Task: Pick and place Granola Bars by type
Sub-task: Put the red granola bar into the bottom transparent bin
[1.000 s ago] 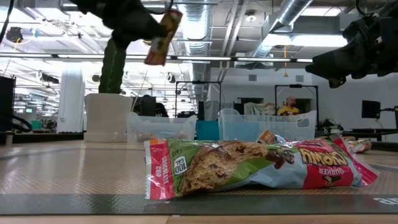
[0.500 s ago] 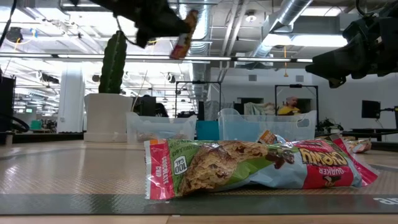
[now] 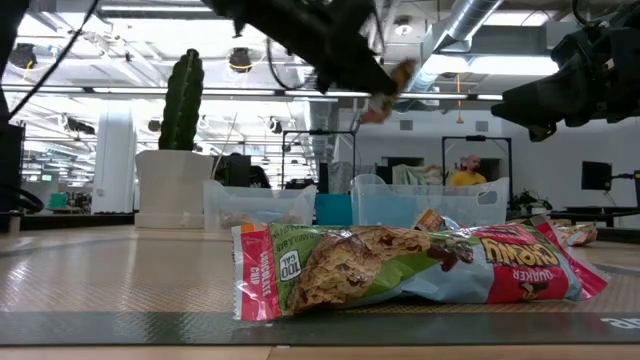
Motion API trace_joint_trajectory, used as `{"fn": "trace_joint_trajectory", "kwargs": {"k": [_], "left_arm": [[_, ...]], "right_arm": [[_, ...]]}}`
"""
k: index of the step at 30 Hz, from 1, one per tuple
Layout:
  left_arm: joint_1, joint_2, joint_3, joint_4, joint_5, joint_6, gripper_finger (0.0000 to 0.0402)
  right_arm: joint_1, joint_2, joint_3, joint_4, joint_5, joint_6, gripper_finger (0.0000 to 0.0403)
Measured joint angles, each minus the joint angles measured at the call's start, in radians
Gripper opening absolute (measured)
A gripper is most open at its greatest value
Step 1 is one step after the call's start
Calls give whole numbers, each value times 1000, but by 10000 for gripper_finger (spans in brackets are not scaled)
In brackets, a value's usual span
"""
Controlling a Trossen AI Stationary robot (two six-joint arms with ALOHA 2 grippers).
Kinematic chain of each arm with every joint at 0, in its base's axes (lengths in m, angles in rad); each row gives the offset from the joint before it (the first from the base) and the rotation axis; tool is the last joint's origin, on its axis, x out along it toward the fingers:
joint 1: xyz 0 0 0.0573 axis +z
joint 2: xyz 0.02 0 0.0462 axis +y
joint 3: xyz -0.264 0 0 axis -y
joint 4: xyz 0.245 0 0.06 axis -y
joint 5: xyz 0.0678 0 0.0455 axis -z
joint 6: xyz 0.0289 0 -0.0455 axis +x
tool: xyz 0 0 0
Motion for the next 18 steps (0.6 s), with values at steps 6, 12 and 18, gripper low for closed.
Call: {"fn": "trace_joint_trajectory", "kwargs": {"k": [6, 12, 18], "left_arm": [[19, 134, 114, -80, 26, 127, 33], [25, 214, 144, -90, 25, 239, 33], [38, 255, 145, -66, -89, 272, 33]], "right_arm": [[0, 0, 0, 0, 0, 0, 170], [0, 0, 0, 0, 0, 0, 170], [0, 0, 0, 0, 0, 0, 170]]}}
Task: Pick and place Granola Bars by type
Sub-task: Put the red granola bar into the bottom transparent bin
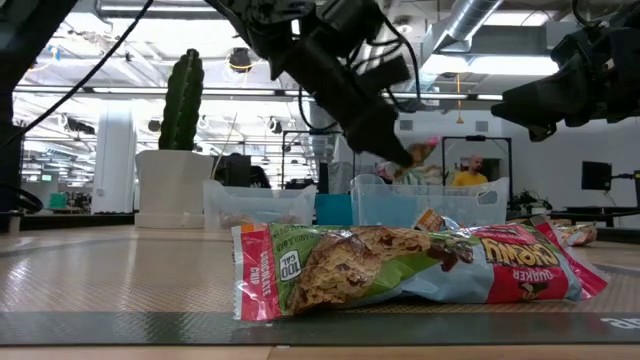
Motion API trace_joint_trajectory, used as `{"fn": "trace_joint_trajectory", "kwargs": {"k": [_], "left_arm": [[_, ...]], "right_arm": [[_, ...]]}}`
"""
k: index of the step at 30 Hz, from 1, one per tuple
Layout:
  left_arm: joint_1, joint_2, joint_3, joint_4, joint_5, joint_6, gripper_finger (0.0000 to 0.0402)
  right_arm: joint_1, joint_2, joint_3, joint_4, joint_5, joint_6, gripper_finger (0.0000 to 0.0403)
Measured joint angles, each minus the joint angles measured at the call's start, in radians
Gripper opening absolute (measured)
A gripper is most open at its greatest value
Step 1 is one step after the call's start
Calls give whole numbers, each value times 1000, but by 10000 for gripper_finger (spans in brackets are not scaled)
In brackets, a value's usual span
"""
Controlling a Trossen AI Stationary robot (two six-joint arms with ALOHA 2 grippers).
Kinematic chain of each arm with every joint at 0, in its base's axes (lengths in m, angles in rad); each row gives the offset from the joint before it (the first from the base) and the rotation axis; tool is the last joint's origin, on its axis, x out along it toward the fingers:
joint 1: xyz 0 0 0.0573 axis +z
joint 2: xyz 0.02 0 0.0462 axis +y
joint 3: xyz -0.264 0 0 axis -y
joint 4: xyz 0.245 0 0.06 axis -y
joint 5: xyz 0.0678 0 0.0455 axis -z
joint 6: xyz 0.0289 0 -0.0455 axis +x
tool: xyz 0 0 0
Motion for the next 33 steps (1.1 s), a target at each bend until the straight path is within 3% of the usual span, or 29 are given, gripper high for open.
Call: {"fn": "trace_joint_trajectory", "kwargs": {"k": [3, 7, 19, 33], "left_arm": [[10, 3, 0, -8, -74, -8, 33], [12, 2, 0, -20, -85, -36, 43], [9, 2, 0, -33, -69, -85, 147], [-12, 1, 0, -36, -86, -81, 154]], "right_arm": [[0, 0, 0, 0, 0, 0, 170], [0, 0, 0, 0, 0, 0, 170], [0, 0, 0, 0, 0, 0, 170], [0, 0, 0, 0, 0, 0, 170]]}}
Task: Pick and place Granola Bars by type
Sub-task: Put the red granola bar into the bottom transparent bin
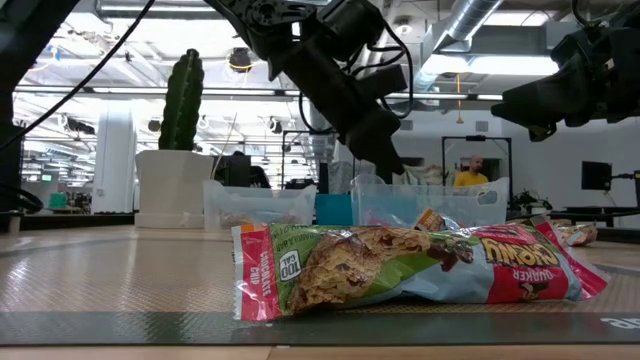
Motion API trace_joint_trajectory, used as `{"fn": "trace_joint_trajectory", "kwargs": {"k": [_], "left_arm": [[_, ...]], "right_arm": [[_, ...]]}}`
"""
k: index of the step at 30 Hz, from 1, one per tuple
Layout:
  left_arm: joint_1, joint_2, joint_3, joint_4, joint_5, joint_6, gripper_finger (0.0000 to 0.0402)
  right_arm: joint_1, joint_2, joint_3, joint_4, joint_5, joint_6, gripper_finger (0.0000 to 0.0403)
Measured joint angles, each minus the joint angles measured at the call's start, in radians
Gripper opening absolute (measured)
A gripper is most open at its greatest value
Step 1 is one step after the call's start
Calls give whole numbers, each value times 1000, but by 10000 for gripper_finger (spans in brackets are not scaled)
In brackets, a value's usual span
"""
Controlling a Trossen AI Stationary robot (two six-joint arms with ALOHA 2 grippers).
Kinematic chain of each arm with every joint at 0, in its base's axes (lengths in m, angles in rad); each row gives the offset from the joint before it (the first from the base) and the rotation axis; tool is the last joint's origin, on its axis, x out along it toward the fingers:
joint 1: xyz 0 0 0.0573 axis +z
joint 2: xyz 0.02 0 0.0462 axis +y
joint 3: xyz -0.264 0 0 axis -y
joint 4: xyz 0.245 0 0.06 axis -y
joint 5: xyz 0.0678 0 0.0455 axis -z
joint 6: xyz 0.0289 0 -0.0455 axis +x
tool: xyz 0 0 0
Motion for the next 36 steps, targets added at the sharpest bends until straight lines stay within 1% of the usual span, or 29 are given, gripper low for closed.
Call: {"fn": "trace_joint_trajectory", "kwargs": {"k": [6, 9, 14, 20, 24, 27, 33, 36], "left_arm": [[-48, -8, -1, -2, -6, 3, 154], [-82, -29, -1, -38, -2, 2, 154], [-146, -84, -1, -196, 4, -23, 153], [-233, -158, -1, -417, 134, -93, 153], [-297, -185, -1, -529, 220, -172, 153], [-350, -186, -1, -575, 262, -254, 153], [-459, -186, -1, -586, 336, -434, 153], [-503, -186, -2, -586, 340, -536, 153]], "right_arm": [[0, 0, 0, 0, 0, 0, 170], [0, 0, 0, 0, 0, 0, 170], [0, 0, 0, 2, 0, 0, 170], [0, 0, 0, 0, 0, 0, 170], [0, 0, 0, 0, 0, 0, 170], [0, 0, 0, 0, 0, 0, 170], [0, 0, 0, 0, 0, 0, 170], [0, 0, 0, 0, 0, 0, 170]]}}
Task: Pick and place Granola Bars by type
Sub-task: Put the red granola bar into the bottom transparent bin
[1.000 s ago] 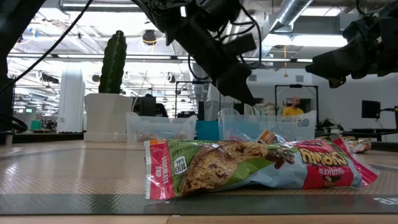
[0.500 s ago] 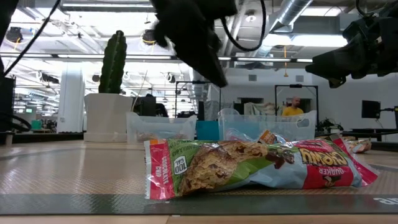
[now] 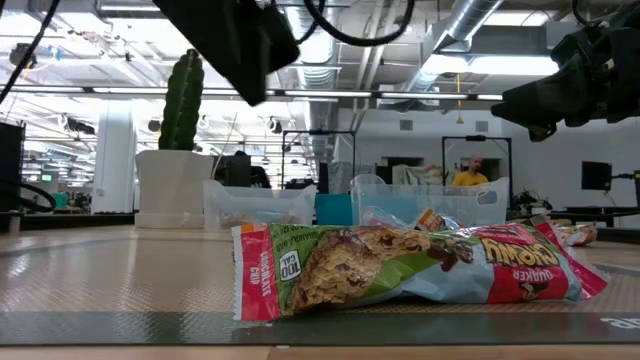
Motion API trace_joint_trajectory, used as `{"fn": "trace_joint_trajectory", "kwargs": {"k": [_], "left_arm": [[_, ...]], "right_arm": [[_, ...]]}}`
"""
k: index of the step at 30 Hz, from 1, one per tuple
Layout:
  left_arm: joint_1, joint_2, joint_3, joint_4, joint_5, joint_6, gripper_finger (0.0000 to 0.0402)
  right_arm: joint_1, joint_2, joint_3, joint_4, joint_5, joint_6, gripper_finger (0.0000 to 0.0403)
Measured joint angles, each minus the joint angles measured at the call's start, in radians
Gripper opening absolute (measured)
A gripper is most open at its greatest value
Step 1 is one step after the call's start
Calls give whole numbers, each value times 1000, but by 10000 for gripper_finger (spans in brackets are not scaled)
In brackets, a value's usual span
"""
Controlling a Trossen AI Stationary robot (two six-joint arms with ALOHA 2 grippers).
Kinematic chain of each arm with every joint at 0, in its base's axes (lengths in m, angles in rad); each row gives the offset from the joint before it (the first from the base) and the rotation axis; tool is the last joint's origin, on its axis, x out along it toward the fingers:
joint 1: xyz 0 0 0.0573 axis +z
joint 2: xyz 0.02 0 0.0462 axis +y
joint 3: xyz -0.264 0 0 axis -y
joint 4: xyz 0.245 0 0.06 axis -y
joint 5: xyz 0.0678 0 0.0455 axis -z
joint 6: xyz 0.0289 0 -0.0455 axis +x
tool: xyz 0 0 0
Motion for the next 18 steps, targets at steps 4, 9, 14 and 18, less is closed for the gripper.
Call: {"fn": "trace_joint_trajectory", "kwargs": {"k": [4, 9, 14, 18], "left_arm": [[-55, 0, 0, 22, -1, -149, 153], [-118, 3, 0, 82, -44, -333, 153], [-148, 3, 0, 99, -218, -469, 153], [-143, 37, 1, 140, -310, -471, 153]], "right_arm": [[0, 0, 0, 0, 0, 0, 170], [0, 0, 0, 0, 0, 0, 170], [0, 0, 0, 0, 0, 0, 170], [0, 0, 0, 0, 0, 0, 170]]}}
